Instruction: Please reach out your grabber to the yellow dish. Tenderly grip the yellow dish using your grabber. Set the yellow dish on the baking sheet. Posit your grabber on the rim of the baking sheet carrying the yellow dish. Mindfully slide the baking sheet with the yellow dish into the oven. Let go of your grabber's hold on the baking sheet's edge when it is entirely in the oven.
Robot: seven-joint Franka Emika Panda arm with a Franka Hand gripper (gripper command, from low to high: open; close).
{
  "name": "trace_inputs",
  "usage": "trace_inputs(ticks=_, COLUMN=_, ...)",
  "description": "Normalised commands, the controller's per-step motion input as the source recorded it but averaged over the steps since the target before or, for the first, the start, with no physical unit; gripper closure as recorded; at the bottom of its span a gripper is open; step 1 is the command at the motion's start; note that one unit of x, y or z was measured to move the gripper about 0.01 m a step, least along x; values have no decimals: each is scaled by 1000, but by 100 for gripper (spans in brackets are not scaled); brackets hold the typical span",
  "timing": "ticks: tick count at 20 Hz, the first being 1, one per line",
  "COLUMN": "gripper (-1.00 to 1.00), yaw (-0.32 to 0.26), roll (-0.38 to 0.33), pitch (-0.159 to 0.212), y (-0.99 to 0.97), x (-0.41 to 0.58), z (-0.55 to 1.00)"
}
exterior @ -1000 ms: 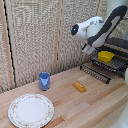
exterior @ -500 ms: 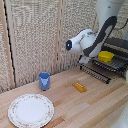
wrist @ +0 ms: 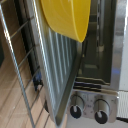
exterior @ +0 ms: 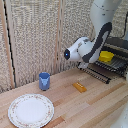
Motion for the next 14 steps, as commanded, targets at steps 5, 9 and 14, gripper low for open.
trace_inputs(ticks=5, gripper=-100, yaw=78, roll=-32, pitch=21, y=-275, x=57, z=-146)
trace_inputs(ticks=9, gripper=-100, yaw=57, roll=-13, pitch=50, y=-155, x=49, z=-70)
trace_inputs(ticks=14, gripper=100, yaw=16, roll=-16, pitch=64, y=-150, x=10, z=34)
